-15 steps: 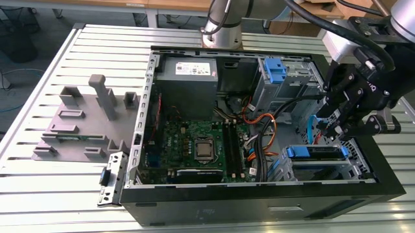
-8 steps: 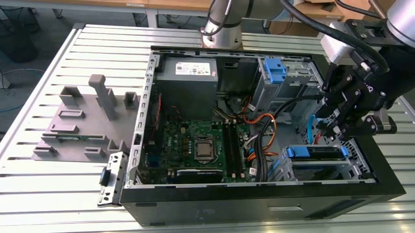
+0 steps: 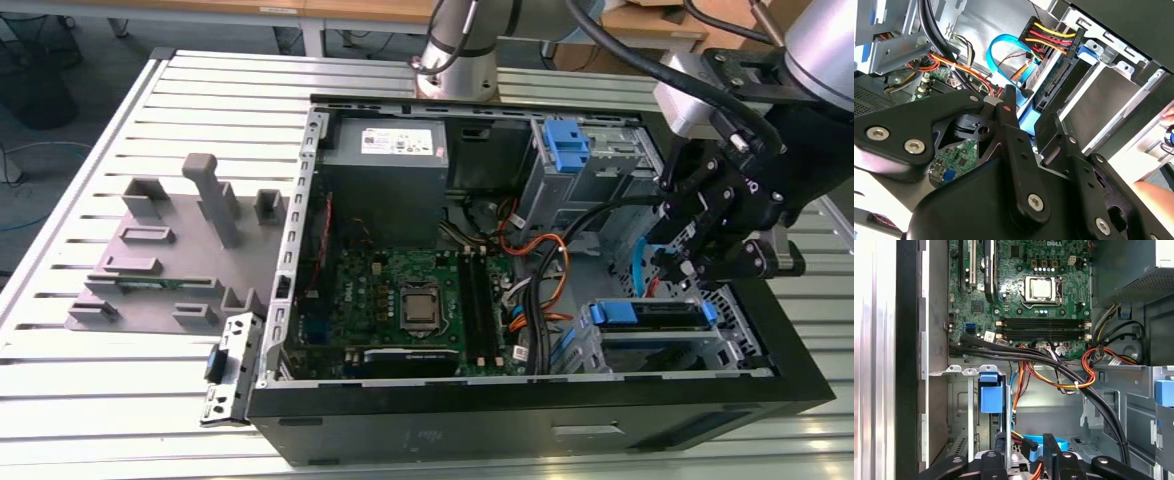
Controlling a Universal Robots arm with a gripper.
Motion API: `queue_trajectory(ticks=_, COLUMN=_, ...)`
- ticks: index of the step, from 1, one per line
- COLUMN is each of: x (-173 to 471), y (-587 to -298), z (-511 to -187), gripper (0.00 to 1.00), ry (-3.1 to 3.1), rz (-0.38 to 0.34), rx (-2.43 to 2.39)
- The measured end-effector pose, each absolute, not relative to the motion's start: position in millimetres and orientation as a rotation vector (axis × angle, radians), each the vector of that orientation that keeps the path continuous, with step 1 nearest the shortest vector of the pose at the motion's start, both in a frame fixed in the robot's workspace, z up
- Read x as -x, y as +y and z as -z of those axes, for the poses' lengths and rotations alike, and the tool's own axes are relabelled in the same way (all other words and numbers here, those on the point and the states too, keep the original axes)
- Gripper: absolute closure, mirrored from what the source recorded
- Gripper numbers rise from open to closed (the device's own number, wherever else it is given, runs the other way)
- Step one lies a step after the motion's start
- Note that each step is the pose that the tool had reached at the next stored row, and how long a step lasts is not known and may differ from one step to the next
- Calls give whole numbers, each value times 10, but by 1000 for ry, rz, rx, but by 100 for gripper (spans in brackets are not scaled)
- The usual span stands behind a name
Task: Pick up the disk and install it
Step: 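Insert the first disk wire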
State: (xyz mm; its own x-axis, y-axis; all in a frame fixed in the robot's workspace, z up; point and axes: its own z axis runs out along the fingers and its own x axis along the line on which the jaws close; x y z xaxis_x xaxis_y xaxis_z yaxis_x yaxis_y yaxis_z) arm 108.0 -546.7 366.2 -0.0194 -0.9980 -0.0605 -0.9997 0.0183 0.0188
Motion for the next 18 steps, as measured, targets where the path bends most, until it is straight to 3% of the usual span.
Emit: queue_trajectory(ticks=18, x=-1124, y=-5503, z=-3588, gripper=58, ry=2224, rz=-87, rx=2175)
